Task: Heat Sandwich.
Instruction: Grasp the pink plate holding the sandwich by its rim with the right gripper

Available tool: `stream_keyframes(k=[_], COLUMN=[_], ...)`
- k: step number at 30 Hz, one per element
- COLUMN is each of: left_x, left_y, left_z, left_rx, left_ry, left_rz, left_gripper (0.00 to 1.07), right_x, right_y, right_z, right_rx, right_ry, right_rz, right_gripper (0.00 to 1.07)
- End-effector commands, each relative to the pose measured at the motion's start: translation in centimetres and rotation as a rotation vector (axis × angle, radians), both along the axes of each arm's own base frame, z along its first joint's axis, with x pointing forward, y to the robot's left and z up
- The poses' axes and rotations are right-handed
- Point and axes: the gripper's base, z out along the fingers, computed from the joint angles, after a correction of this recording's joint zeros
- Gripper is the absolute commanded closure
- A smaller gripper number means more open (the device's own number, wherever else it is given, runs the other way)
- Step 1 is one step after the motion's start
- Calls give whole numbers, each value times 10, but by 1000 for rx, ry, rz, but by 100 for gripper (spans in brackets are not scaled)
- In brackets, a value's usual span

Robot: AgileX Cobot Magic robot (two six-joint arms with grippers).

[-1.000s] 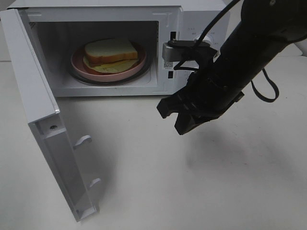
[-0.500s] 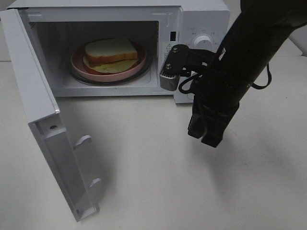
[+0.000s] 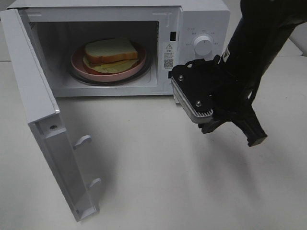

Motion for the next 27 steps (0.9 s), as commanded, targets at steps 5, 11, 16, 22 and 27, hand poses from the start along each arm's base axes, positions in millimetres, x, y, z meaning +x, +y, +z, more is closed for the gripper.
stream_keyframes(k=[5, 11, 16, 22, 27], left_x=[-3, -3, -3, -3, -3], left_y=[0, 0, 0, 0, 0], left_z=[-1, -1, -1, -1, -1], left_rx=[0, 0, 0, 0, 0], left_ry=[-23, -23, -23, -23, -23], left_rz=[3, 3, 3, 3, 3], left_gripper=[4, 4, 4, 4, 4], right_x=[7, 14, 16, 17, 20], right_y=[-3, 1, 3, 2, 2], right_z=[5, 7, 8, 8, 9], right_rx=[-25, 48, 90, 69, 60], right_ry=[-96, -162, -174, -191, -218], right_rz=[13, -98, -193, -173, -157], right_gripper=[80, 38, 8, 5, 6])
